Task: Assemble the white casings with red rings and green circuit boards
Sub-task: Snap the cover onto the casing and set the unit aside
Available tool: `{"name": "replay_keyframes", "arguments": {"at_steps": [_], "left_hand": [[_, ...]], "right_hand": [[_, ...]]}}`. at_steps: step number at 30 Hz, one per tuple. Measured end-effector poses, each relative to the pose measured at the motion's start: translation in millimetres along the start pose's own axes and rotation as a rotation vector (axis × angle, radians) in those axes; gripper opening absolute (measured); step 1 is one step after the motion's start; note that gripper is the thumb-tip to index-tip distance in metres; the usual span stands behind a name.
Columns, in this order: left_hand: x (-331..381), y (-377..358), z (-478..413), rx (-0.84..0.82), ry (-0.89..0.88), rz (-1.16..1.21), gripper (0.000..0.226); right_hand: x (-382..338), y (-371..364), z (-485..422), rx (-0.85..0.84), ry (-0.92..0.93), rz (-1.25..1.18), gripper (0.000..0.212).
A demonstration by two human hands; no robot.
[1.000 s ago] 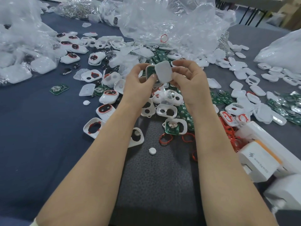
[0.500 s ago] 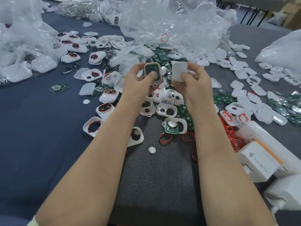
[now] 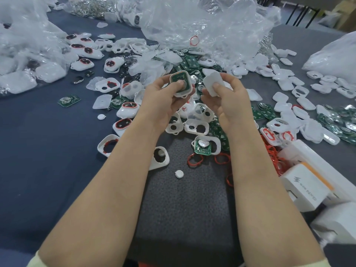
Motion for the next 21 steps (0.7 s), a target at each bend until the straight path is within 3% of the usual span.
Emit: {"name": "replay_keyframes", "arguments": {"at_steps": [4,8,14,17,21], "left_hand": [[0.7,-1.0,1.6,-0.018,0.017,0.013,0.010],[0.8,-1.7,2.8,-0.008,0.022,-0.013,0.008],[-1.1,-4.2,1.8,0.035,0.080,-0.080,0.018],[-1.8,-4.1,3.6,0.023,0.023,-0.159,0.009],[-2.2,-3.0,3.8,0.018,-0.051,-0.243,0.019]], "right_hand": [[-0.4,-0.3,-0.4,0.047,0.056,0.029,0.014],[-0.3,0.6,-1.0,0.092,0.071,0.049,0.023],[-7.1,0.4,2.5,-0.025,0.151,0.042,0.015],[-7.8,1.2,2.1,-0.029,0.171,0.069,0.018],[-6.2,3.2,-0.1,0.010,0.167,0.085,0.018]]}}
Point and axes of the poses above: each hand's wrist, its own z-axis away from the middle knuckle, its own y-axis out of the back of the hand, x = y × z, the point moved 2 cm from there along -z, towards the middle knuckle, and after that the axes turned 1 degree about -y, right-handed, at the moved point
